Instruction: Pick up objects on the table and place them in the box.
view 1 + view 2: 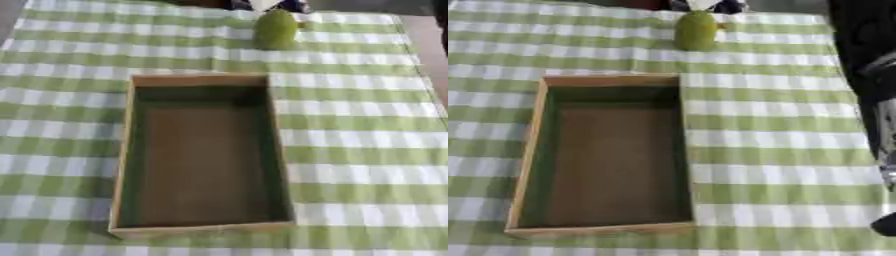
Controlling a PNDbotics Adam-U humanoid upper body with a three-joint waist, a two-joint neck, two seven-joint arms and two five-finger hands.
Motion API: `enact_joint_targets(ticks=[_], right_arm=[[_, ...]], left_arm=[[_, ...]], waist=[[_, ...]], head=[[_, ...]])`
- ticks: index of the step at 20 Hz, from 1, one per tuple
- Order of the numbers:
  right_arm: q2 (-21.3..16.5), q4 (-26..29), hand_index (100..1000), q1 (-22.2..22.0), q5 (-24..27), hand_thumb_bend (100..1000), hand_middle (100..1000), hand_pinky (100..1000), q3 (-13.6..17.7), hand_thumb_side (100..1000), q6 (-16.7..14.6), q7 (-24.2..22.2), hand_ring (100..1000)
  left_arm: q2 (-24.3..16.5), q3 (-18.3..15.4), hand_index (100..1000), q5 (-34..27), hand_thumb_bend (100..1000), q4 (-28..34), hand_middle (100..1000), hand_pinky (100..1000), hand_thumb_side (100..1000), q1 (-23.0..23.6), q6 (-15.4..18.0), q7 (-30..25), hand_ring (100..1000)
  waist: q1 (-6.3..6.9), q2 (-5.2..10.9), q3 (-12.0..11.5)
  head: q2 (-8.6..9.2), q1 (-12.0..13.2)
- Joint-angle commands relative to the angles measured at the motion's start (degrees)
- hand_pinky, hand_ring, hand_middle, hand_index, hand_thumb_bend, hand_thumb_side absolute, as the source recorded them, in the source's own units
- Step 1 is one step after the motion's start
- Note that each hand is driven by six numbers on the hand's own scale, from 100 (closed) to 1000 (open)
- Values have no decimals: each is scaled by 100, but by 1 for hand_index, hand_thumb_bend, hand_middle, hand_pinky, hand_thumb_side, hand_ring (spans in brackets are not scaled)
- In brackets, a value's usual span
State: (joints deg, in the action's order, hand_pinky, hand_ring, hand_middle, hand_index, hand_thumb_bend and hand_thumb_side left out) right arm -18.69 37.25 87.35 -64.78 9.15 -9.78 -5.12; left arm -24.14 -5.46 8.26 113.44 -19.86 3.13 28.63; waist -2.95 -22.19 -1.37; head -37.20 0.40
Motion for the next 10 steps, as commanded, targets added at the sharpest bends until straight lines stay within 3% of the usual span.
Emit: enact_joint_targets(ticks=[1, 2, 5, 10], right_arm=[[-6, -22, 935, 166, -237, 100, 903, 919, -25, 393, -116, -305, 954], [-4, -61, 937, 153, -294, 100, 909, 922, -46, 485, -186, -480, 958], [-17, -156, 931, 115, -451, 100, 918, 929, -87, 401, -441, -1156, 967], [-3, -193, 935, 66, -540, 100, 929, 931, -127, 464, -755, -1989, 970]], left_arm=[[-126, 6, 804, -27, 100, 115, 542, 511, 711, -79, 1, -33, 660], [-123, 5, 804, -30, 100, 115, 541, 511, 708, -77, -4, -33, 660], [-120, 6, 804, -30, 100, 115, 542, 511, 708, -85, -9, -43, 661], [-111, 19, 804, -37, 100, 115, 542, 511, 708, -104, -16, -61, 662]], waist=[[19, 127, -11], [16, 128, -14], [15, 132, -27], [23, 128, -35]], head=[[55, -32], [58, -33], [63, -28], [69, -24]])
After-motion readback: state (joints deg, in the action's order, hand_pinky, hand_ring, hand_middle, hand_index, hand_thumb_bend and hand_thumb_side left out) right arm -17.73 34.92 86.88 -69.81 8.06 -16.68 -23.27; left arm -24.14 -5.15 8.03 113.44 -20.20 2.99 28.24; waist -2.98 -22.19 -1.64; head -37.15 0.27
